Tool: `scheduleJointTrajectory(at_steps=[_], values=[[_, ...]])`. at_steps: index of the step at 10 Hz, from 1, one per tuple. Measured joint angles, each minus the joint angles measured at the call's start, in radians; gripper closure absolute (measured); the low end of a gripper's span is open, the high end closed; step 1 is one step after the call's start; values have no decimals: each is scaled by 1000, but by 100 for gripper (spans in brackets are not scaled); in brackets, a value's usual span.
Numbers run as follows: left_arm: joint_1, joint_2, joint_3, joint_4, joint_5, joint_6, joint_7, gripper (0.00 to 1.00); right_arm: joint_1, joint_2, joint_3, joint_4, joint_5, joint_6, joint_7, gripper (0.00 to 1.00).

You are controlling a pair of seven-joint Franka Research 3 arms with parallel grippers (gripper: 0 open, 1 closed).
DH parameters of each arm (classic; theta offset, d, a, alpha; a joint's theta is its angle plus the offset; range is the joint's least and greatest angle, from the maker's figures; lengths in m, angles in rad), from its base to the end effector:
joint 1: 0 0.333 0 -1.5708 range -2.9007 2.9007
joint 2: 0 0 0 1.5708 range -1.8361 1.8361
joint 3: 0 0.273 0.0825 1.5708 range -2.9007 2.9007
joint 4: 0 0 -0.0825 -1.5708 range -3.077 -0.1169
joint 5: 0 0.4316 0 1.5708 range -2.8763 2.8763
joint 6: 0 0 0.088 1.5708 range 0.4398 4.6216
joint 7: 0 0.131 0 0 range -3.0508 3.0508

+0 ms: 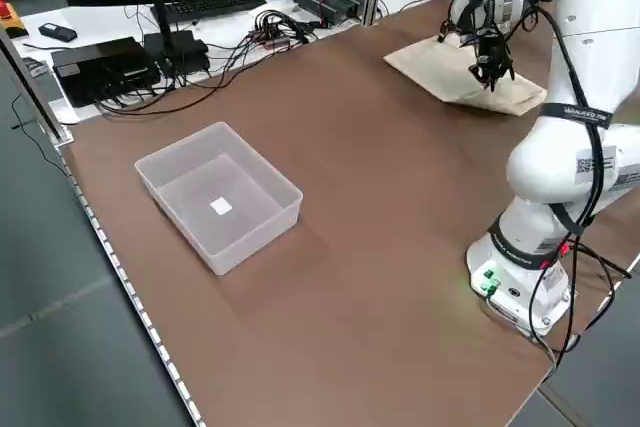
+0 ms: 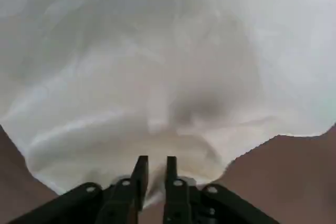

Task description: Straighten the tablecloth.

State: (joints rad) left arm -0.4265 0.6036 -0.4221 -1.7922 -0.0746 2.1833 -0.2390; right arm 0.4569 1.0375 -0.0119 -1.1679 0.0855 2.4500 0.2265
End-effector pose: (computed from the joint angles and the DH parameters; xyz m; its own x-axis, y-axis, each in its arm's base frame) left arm 0.4215 -0.4896 0.1369 0.8316 -0.5019 -0.2380 -0.4526 -0.8606 0.2336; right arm 0.7121 0.3436 0.1056 0.9637 0.1492 0.2213 0.1770 -0.9779 -0.1111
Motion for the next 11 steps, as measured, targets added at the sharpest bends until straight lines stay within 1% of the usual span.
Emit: scheduleJointTrajectory(at_steps=[1,2,3,4,5,6,8,9,11], values=[[2,-1,0,7,0,-41,-1,58,0,0,0,0,0,0,0,91],[9,-5,1,21,0,-86,-1,41,1,0,0,0,0,2,0,88],[16,-14,4,40,0,-110,-1,29,1,0,0,4,0,9,0,73],[29,-32,9,52,0,-117,-3,13,1,-3,-1,12,0,10,0,67],[55,-60,12,61,0,-120,-4,1,1,-10,-3,22,-1,9,0,66],[94,-98,16,67,17,-122,-4,0,1,-25,-5,27,-1,-3,0,62],[187,-194,19,87,143,-129,4,0,0,-67,-14,12,-1,-41,-1,55],[220,-241,20,91,173,-134,2,0,-2,-103,-16,-27,-1,-54,-2,50],[303,-321,20,110,177,-178,6,0,-26,-213,-13,-169,13,-64,-32,37]])
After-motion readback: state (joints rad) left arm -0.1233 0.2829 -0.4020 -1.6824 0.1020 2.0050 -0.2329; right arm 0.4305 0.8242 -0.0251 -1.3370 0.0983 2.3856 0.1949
